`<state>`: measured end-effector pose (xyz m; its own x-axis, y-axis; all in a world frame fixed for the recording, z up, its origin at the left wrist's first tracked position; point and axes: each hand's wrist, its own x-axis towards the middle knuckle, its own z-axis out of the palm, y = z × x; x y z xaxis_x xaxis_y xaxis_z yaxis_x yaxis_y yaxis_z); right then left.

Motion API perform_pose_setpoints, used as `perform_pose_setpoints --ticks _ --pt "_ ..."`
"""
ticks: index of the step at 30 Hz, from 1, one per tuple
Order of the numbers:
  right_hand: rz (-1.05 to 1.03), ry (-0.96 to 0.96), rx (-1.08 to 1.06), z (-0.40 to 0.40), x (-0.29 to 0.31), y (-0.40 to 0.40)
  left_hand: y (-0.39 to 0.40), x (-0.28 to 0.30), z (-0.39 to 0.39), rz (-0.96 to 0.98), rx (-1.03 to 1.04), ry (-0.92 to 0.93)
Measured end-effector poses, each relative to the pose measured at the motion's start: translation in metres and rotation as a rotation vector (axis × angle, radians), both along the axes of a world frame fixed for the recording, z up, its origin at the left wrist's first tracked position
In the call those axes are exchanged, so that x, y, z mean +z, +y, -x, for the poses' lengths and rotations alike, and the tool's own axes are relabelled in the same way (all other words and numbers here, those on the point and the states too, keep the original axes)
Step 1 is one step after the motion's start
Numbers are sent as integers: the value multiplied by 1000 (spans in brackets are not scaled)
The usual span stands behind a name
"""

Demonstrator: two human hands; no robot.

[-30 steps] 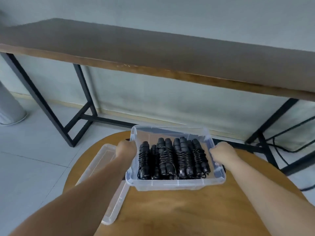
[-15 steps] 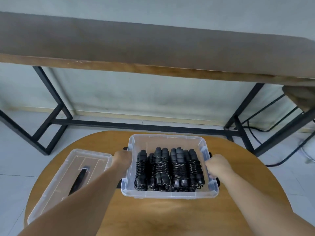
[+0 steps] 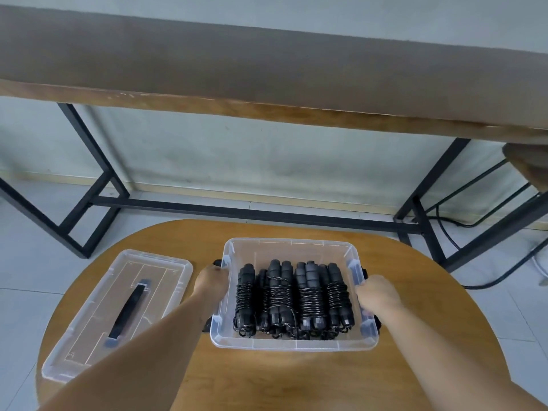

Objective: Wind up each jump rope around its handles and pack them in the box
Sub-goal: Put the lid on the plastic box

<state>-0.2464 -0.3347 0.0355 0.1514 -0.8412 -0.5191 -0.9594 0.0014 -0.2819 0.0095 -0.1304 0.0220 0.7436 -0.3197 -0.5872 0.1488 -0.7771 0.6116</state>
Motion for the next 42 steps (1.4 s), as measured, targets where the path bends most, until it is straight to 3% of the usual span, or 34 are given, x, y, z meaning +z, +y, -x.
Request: perform_pose_setpoints --ticks 5,11,14,17,20,28,33,38,42 --pt "-7 8 29 0 1 0 2 -5 2 36 22 16" --pt "-11 75 125 -5 24 3 -1 7 0 -77 -98 -57" --pt "144 177 250 -16 42 8 0 20 3 -95 -160 -108" --pt "336 -9 352 -39 51 18 11 32 9 -81 -156 -201" --pt "343 -200 512 -90 59 45 48 31 -3 15 33 -211" --pt "218 -397 849 -240 60 148 161 -2 -60 167 620 -68" --pt "113 -342 981 -329 29 194 226 -47 -88 127 910 37" --pt "-44 -173 1045 -397 -21 209 255 -82 -103 -80 1107 138" --pt "-67 -12 1006 -433 -75 209 260 -104 -111 -159 1210 353"
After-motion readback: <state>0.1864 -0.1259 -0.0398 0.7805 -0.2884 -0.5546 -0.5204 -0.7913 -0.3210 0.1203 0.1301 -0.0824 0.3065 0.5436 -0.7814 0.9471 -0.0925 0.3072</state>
